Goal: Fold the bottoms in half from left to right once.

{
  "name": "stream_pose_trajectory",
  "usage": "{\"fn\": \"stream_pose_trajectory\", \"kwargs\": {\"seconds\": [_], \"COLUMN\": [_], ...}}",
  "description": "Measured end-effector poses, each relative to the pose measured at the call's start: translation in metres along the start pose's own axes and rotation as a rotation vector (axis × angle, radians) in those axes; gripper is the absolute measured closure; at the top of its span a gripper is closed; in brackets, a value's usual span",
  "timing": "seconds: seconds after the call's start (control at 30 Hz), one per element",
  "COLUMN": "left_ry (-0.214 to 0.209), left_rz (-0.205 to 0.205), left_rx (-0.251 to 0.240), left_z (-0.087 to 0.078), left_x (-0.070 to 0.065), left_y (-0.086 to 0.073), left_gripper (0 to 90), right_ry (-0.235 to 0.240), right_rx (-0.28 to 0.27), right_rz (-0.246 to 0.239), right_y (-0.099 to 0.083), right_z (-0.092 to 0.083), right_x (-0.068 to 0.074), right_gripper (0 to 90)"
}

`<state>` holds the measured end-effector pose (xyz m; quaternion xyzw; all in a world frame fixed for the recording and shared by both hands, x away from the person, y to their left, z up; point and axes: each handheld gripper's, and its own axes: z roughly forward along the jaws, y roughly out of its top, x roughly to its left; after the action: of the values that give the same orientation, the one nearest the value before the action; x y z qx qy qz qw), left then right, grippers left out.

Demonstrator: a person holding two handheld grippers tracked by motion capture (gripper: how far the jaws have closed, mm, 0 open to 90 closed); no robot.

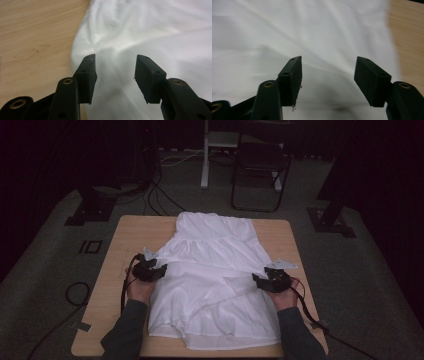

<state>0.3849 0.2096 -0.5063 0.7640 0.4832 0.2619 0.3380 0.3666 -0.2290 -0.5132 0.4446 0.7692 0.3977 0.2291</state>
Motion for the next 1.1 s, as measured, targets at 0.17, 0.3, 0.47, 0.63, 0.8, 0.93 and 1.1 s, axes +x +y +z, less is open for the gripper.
{"fn": "stream_pose_trajectory", "kwargs": {"seconds": [0.17,0.3,0.47,0.63,0.8,0.93,1.1], "left_ry": [-0.037,-0.088,-0.144,-0.215,-0.256,-0.345,-0.457], "left_rz": [0.018,-0.006,-0.025,0.002,0.064,0.03,0.041], "left_rx": [-0.025,-0.025,0.008,0.08,0.142,0.083,0.027], "left_z": [-0.031,-0.053,-0.06,-0.059,-0.057,-0.073,-0.098], "left_x": [-0.009,-0.017,-0.025,-0.038,-0.05,-0.047,-0.056], "left_y": [-0.022,-0.054,-0.08,-0.092,-0.099,-0.096,-0.092], "left_gripper": [50.2,48.8,48.5,48.8,86.4,90.0,90.0], "right_ry": [0.11,0.133,0.148,0.159,0.161,0.138,0.13], "right_rx": [-0.005,0.085,0.148,0.1,0.009,-0.019,-0.051], "right_rz": [-0.047,-0.118,-0.127,-0.117,-0.066,-0.026,0.007], "right_y": [0.0,-0.007,-0.016,-0.02,-0.037,-0.067,-0.1], "right_z": [0.0,0.025,0.028,0.004,-0.057,-0.094,-0.128], "right_x": [0.033,0.059,0.049,0.036,-0.001,-0.023,-0.037], "right_gripper": [35.7,35.5,81.2,85.8,87.0,87.0,87.5]}}
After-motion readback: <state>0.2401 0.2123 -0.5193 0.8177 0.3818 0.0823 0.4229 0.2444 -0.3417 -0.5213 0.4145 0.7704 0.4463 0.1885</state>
